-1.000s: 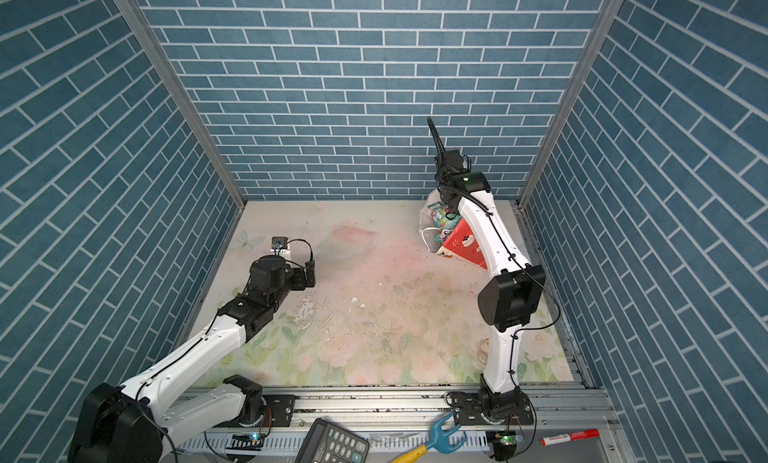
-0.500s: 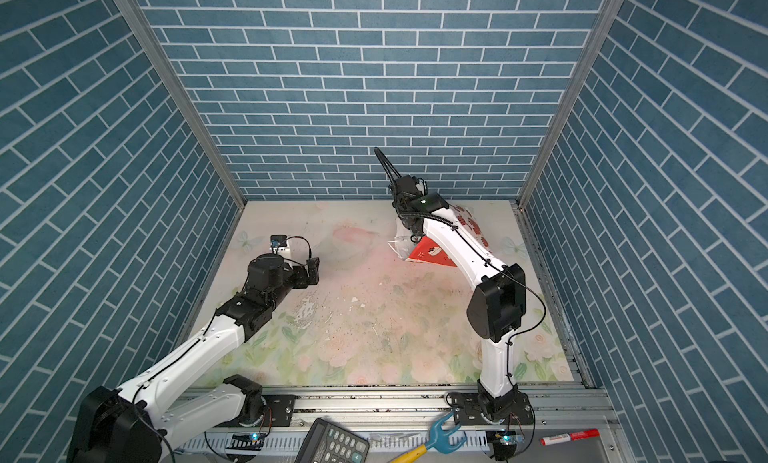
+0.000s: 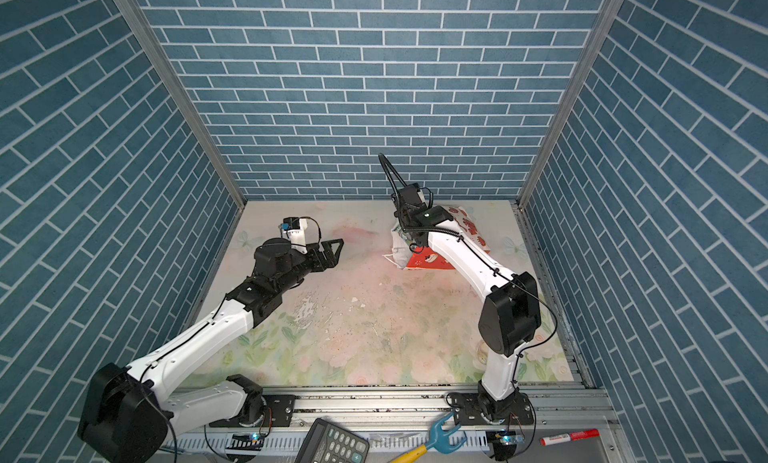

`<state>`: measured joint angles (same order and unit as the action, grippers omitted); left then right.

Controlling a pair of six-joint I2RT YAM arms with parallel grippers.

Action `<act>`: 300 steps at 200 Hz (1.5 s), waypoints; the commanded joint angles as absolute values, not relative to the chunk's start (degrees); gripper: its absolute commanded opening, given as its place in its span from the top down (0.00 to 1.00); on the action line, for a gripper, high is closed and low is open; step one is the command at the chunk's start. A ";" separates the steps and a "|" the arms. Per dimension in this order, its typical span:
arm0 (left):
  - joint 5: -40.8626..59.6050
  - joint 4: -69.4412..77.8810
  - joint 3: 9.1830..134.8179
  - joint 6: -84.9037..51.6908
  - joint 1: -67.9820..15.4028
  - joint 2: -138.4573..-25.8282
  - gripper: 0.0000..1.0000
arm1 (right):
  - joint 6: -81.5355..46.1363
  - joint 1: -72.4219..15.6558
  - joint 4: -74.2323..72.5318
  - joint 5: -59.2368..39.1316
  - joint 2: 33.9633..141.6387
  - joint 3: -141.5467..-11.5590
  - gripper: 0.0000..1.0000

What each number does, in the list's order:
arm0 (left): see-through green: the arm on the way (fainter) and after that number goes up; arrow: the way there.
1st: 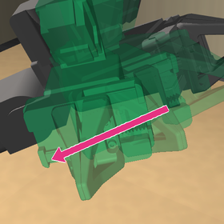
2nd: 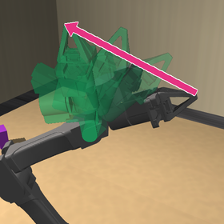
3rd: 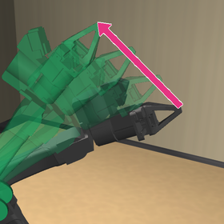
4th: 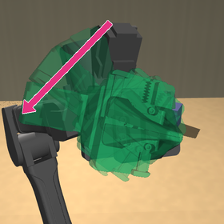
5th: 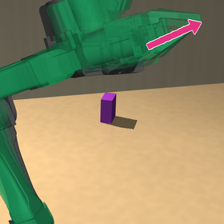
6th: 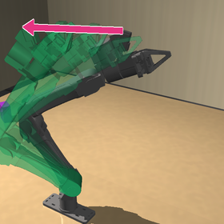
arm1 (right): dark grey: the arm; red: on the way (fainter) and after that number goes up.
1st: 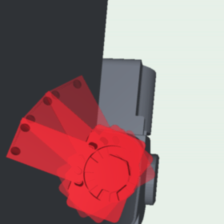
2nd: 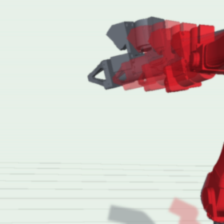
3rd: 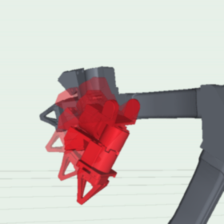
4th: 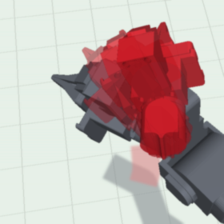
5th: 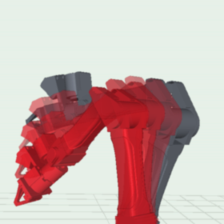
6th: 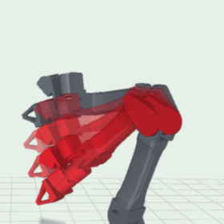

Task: Take the snacks out of the paper bag
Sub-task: 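Move the left gripper toward the bag opening while the right gripper holds the bag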

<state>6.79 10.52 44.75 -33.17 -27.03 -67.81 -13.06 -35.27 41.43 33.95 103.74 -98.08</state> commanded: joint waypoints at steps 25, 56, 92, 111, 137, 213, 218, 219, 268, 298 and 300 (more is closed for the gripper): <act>9.42 19.76 47.26 -39.27 -30.56 -74.98 0.06 | -17.73 -35.08 38.62 29.77 101.00 -95.83 1.00; 10.51 23.49 49.21 -40.40 -32.25 -80.69 0.09 | -17.75 -35.07 37.62 27.64 100.90 -95.31 1.00; 14.05 26.96 52.26 -43.82 -32.81 -87.54 0.10 | -17.99 -35.07 37.57 26.38 100.81 -95.15 1.00; 15.77 29.09 53.62 -45.43 -32.78 -90.37 0.11 | -18.02 -35.17 37.35 25.95 100.50 -94.79 1.00; 16.54 28.45 55.99 -46.17 -32.96 -93.31 0.11 | -18.03 -35.16 37.31 25.66 100.39 -94.66 1.00; 19.07 31.02 60.49 -50.27 -33.40 -101.51 0.13 | -18.37 -35.16 36.74 24.39 100.19 -94.31 1.00; 19.07 31.03 60.76 -50.27 -33.51 -101.94 0.13 | -18.37 -35.16 36.64 24.39 100.20 -94.31 1.00; 19.03 31.03 60.79 -50.32 -33.50 -101.99 0.13 | -18.37 -35.16 36.64 24.39 100.20 -94.31 1.00; 18.67 31.27 63.16 -51.17 -34.01 -105.64 0.14 | -18.40 -35.16 36.33 23.96 100.19 -94.15 1.00; 18.19 29.23 66.21 -50.33 -34.89 -107.97 0.15 | -18.46 -35.20 36.23 23.42 100.33 -93.97 1.00; 18.13 29.04 66.43 -50.29 -34.96 -108.11 0.15 | -18.46 -35.23 36.22 23.39 100.32 -93.96 1.00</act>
<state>18.20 29.85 63.40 -50.89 -33.85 -106.32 -15.22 -35.20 36.84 25.15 102.30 -94.63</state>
